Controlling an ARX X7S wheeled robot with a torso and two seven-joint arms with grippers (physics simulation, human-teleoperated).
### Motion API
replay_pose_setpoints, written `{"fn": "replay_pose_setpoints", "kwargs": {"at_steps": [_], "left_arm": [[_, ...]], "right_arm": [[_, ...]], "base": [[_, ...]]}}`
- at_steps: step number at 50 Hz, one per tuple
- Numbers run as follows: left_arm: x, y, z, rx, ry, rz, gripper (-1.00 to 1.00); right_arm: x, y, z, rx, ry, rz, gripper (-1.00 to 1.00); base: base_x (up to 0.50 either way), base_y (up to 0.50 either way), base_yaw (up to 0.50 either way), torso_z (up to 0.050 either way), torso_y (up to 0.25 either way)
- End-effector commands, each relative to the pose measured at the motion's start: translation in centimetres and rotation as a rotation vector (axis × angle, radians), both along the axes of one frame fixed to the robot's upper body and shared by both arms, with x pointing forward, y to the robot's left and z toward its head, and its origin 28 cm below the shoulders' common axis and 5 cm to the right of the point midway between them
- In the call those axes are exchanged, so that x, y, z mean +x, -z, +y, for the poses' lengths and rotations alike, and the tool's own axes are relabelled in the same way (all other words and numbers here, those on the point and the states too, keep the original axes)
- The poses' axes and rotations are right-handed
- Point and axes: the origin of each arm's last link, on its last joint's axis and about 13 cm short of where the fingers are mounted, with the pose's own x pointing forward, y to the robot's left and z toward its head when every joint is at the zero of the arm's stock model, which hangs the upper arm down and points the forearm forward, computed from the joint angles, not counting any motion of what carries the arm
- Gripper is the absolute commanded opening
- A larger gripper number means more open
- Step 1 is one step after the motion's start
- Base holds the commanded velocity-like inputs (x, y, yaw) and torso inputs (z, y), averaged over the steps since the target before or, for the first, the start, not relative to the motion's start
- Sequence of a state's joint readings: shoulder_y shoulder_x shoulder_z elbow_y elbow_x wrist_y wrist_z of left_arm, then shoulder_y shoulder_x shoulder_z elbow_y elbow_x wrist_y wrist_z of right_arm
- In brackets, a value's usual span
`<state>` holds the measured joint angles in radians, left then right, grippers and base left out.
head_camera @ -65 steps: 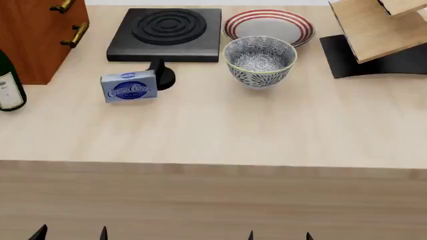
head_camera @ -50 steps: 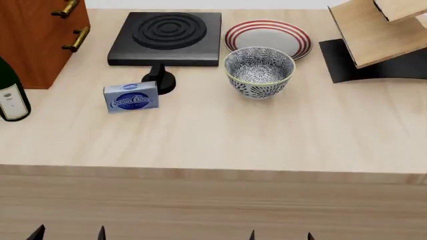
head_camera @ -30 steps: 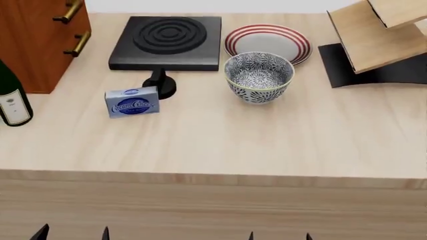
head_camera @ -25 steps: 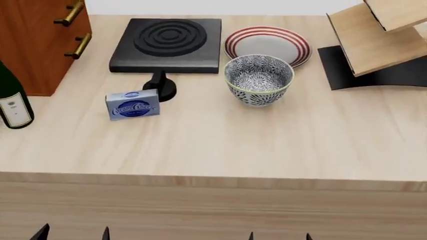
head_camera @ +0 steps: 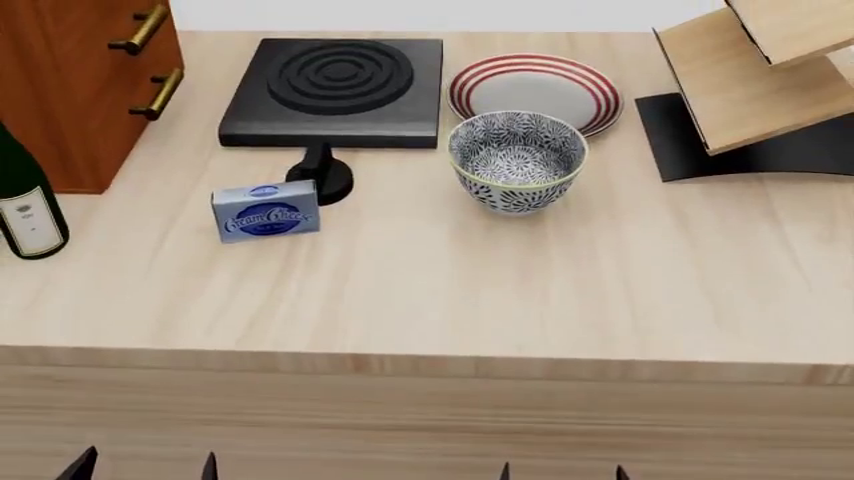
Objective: Pick up the cream cheese and put it in the bowl.
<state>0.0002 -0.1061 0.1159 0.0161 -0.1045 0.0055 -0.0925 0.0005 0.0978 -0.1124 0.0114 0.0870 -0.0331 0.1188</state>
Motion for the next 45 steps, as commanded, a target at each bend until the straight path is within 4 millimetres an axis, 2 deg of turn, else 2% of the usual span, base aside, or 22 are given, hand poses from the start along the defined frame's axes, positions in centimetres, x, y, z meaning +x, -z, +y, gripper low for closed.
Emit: {"fn": "replay_pose_setpoints", "kwargs": {"at_steps": [1,8,13,18,40,45], "left_arm": [[-0.14,-0.25,0.09,-0.004,0.005,-0.003,1.00],[-0.17,-0.13,0.14,-0.013,0.001,-0.003,1.00],[-0.25,-0.14,0.21,-0.017,-0.001,-0.008,1.00],[-0.13,-0.44,0.49,-0.016,-0.011,-0.012,1.00],[-0.16,-0.69,0.77,-0.015,-0.021,-0.018,1.00],[-0.35,-0.94,0.90,-0.013,-0.023,-0.028,1.00]], "right_arm": [[-0.17,-0.11,0.03,-0.012,0.006,-0.019,1.00],[-0.11,-0.12,-0.10,0.004,0.000,-0.010,1.00],[-0.18,-0.02,-0.05,-0.001,-0.002,-0.013,1.00],[-0.22,-0.28,-0.16,-0.005,0.035,-0.033,1.00],[-0.24,-0.32,-0.17,-0.016,0.033,-0.040,1.00],[-0.36,-0.61,-0.17,-0.012,0.042,-0.054,1.00]], "base": [[0.00,0.00,0.00,0.050,0.000],[-0.03,-0.14,0.00,0.044,0.000],[-0.10,-0.50,0.00,0.000,0.000],[0.04,0.01,0.00,0.000,0.000],[0.50,-0.03,0.00,0.000,0.000],[0.50,0.24,0.00,0.000,0.000]]}}
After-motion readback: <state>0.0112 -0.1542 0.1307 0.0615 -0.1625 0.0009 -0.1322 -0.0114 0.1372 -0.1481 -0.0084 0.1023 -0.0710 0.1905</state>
